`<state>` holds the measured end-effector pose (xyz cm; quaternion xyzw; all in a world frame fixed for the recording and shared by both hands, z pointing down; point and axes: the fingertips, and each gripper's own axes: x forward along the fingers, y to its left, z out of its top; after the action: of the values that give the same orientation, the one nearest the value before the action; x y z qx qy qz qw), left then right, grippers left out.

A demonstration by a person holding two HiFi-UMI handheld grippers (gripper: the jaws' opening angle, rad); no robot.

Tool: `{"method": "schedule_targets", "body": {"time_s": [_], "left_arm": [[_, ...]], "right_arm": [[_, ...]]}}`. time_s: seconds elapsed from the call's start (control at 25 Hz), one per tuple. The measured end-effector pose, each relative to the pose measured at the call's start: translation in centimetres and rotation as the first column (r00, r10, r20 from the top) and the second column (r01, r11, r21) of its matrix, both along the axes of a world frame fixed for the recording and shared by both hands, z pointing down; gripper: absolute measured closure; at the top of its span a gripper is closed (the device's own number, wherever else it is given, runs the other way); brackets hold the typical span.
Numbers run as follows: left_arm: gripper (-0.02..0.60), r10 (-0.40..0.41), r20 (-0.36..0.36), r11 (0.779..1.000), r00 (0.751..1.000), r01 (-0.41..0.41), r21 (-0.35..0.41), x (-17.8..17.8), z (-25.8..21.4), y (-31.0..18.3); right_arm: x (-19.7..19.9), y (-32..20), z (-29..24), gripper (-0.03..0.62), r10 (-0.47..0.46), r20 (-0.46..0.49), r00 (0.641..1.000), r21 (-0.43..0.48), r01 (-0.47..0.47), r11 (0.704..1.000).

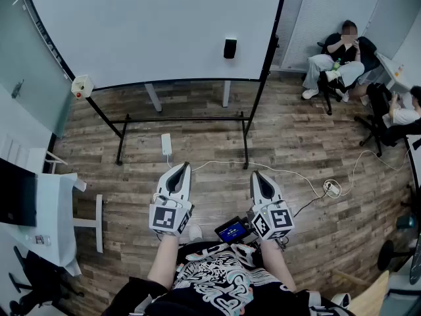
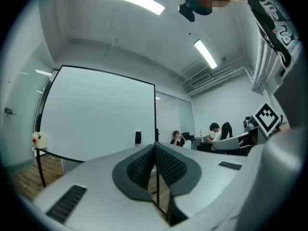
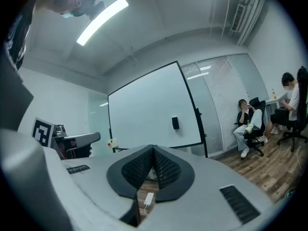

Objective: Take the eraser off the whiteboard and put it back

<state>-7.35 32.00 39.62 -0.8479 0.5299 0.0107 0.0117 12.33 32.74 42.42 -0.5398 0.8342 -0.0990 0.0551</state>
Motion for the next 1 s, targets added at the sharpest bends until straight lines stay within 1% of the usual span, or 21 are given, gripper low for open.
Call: {"method": "schedule_targets", "body": {"time_s": [0.08,0.2,0.28,0.4,0.64,0.76,1.0], "left_arm": [[0.56,0.007,-0.005,1.0,1.0,-0.007,0.003,0.5,-0.1,0.1],[0.56,0.027,-0.052,1.0,0.998,-0.028,-0.006,1.0,-0.2,0.3],[0.56,0.016,-0.066,1.0,0.998,-0.017,-0.017,1.2,-0.1,0.1],[0.56,-0.014,-0.044,1.0,0.999,0.014,-0.019,1.3,-0.1,0.0],[0.56,-0.047,-0.035,0.999,0.998,0.046,-0.007,2.0,-0.2,0.0],[0.559,-0.055,-0.041,0.998,0.998,0.055,-0.002,2.8,0.1,0.2],[0.559,-0.051,-0.028,0.999,0.998,0.051,0.001,4.0,0.1,-0.2]], "right_arm": [[0.5,0.0,-0.1,0.58,0.003,-0.005,1.0,0.005,-0.003,1.0],[1.1,-0.2,-0.1,0.58,-0.001,-0.007,1.0,0.008,0.001,1.0],[1.4,-0.4,-0.2,0.58,-0.005,-0.005,1.0,0.009,0.005,1.0],[2.1,-0.7,-0.3,0.58,-0.01,0.008,1.0,0.014,0.01,1.0],[2.9,-0.8,-0.2,0.58,-0.027,0.015,1.0,0.019,0.027,0.999],[3.7,-0.7,-0.2,0.58,-0.031,0.013,0.999,0.023,0.031,0.999],[4.8,-1.1,-0.1,0.58,-0.025,0.012,1.0,0.027,0.024,0.999]]}}
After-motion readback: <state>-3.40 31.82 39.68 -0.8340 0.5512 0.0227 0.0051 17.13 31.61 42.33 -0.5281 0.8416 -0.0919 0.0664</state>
